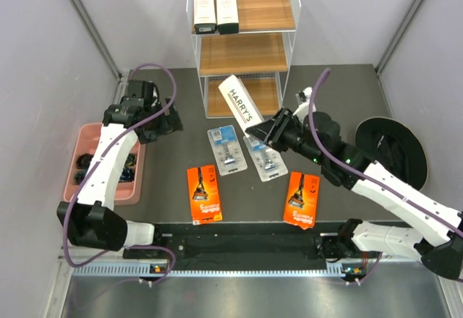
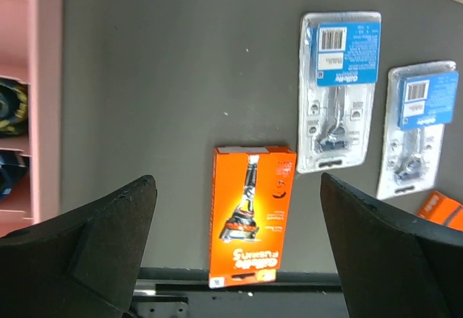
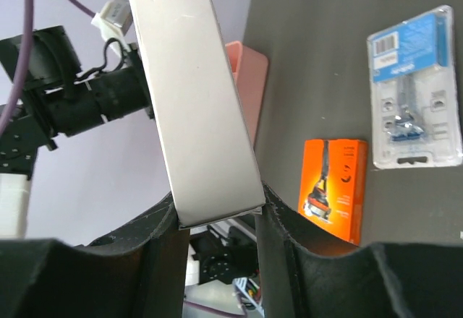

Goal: Place and organize the shaving razors onto the shelf

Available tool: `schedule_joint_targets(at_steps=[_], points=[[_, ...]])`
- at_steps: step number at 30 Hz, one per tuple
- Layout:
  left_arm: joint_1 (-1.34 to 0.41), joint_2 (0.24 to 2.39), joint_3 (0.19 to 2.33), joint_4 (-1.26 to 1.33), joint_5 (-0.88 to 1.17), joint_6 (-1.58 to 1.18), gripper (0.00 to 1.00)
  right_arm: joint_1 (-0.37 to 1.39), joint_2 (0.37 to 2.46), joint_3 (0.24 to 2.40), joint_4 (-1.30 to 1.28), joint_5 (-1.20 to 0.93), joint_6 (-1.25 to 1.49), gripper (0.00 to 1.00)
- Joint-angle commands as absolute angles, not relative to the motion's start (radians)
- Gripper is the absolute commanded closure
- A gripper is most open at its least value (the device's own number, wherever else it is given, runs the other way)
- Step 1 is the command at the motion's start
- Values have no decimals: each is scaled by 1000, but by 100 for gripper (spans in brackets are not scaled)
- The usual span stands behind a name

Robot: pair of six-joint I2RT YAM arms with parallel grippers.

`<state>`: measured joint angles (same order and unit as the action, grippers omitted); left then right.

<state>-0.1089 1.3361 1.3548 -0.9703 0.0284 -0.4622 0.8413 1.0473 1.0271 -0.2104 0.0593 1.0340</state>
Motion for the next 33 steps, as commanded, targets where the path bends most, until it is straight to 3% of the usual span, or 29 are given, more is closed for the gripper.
schedule_joint_targets(at_steps=[1, 23, 33], points=[[-156, 1327, 1431, -999, -143, -433, 1, 830, 1022, 1132, -173, 31, 1029, 92], [-230, 1378, 1431, -996, -153, -454, 1, 488, 1241, 1477, -68, -238, 1080, 93], [-241, 1382, 1408, -983, -143, -472, 1, 404, 1506, 1844, -164, -253, 1113, 93]])
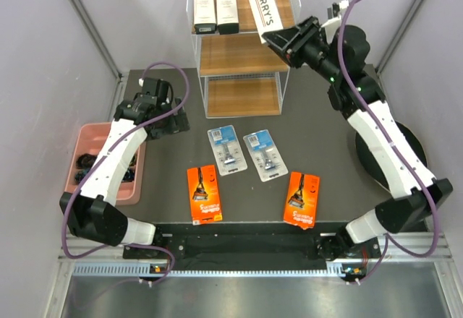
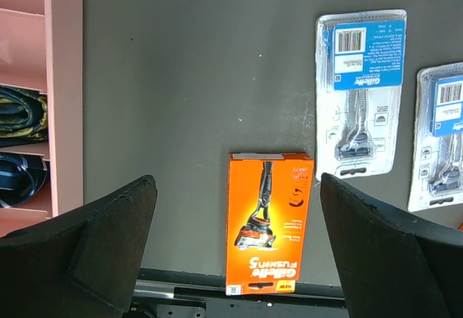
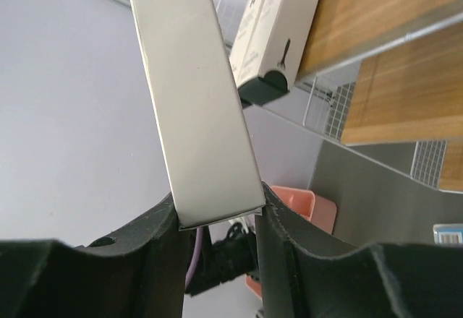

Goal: Place and organize the shaving razors onto the shelf

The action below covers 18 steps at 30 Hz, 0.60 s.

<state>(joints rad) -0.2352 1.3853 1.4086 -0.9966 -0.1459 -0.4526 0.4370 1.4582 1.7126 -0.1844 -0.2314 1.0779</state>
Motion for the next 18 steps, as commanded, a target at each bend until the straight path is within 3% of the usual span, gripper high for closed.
schedule_joint_targets(at_steps=[1, 12, 18], points=[[-242, 1381, 1407, -983, -143, -472, 1, 399, 1541, 1858, -164, -258, 1123, 93], [-252, 1374, 1407, -986, -144, -477, 1, 377, 1755, 2020, -123, -339, 1287, 93], [-253, 1367, 1410, -988, -147, -474, 1, 376, 1763, 1962, -71, -327, 1353, 92]])
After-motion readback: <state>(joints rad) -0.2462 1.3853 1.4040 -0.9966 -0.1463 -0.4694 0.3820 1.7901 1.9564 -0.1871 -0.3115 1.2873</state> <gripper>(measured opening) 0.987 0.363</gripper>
